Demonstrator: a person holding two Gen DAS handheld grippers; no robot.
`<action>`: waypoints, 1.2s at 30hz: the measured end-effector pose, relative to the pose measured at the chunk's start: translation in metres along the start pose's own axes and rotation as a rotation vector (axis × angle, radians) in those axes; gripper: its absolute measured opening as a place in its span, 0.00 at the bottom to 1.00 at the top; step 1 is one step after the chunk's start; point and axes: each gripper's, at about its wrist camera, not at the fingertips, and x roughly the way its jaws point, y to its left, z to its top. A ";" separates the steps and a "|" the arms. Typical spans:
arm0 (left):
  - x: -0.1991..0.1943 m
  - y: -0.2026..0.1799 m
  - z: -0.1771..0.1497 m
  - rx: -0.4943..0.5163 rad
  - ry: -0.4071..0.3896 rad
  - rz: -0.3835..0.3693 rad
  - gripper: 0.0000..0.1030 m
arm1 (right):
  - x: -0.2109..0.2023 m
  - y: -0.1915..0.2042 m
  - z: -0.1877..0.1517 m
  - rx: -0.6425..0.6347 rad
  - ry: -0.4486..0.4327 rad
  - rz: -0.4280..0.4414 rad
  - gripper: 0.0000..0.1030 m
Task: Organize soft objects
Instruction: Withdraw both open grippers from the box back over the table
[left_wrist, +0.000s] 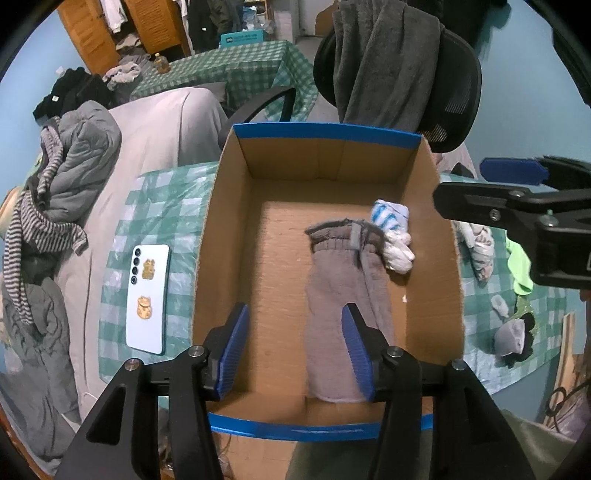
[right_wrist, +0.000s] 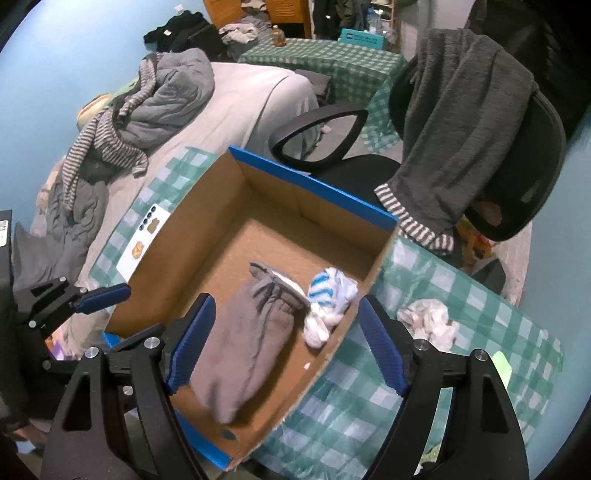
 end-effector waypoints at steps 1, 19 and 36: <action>-0.001 -0.001 0.000 -0.002 -0.001 -0.003 0.53 | -0.002 -0.002 -0.001 0.007 -0.003 -0.001 0.79; -0.019 -0.046 0.008 0.033 -0.004 -0.052 0.63 | -0.052 -0.054 -0.041 0.137 -0.044 -0.058 0.79; -0.026 -0.107 0.016 0.109 0.008 -0.091 0.73 | -0.082 -0.120 -0.099 0.262 -0.038 -0.120 0.79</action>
